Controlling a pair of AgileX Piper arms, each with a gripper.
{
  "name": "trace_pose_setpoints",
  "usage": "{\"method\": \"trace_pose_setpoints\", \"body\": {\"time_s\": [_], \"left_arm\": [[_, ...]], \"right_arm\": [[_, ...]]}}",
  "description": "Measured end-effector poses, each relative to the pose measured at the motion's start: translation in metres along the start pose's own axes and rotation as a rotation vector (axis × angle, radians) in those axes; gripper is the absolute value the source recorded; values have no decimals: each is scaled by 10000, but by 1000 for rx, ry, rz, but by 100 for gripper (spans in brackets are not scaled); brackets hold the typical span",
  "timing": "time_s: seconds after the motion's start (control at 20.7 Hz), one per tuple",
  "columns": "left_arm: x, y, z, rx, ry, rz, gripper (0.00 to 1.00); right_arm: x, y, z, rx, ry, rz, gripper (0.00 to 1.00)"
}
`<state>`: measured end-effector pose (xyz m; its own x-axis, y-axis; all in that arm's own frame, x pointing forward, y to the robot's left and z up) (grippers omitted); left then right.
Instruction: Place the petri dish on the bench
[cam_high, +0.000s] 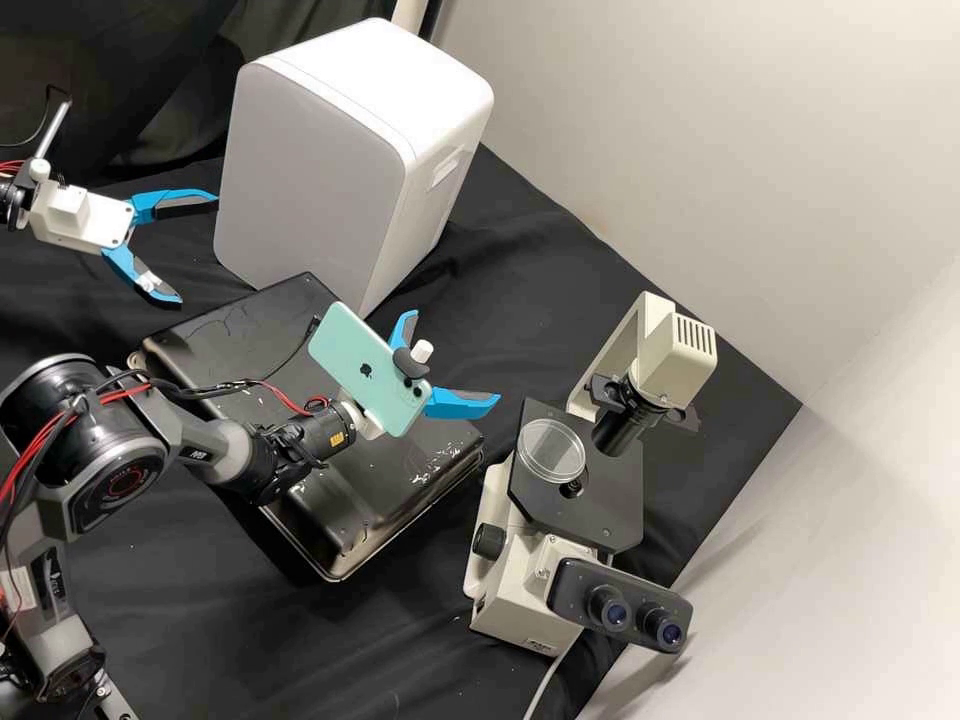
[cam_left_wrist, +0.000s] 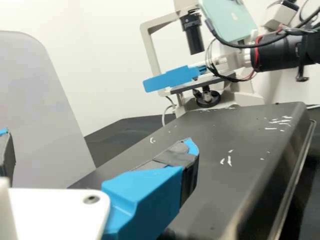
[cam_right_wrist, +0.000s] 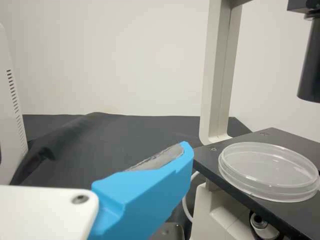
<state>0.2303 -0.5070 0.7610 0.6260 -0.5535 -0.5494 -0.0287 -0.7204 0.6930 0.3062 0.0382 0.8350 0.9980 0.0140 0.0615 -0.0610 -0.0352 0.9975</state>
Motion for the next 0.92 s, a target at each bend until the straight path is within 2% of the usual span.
{"method": "trace_pose_setpoints", "body": {"time_s": [0.1,0.19,0.43,0.53,0.63,0.82,0.92], "left_arm": [[-3,-8,11,1,-8,-5,100],[-3,-11,18,-14,-16,-9,100],[-3,-12,20,-20,-18,-10,100],[-3,-12,21,-34,-18,-10,100],[-3,-12,21,-36,-18,-10,100],[-3,-12,21,-36,-18,-10,100],[-4,-14,25,-34,-23,-12,100]], "right_arm": [[0,0,0,0,0,0,100],[0,0,0,0,0,0,100],[0,9,8,0,-3,3,100],[-11,61,32,1,-11,20,100],[-53,127,65,6,-24,41,100],[-114,253,155,50,-52,87,100],[-118,285,184,53,-61,98,100]]}}
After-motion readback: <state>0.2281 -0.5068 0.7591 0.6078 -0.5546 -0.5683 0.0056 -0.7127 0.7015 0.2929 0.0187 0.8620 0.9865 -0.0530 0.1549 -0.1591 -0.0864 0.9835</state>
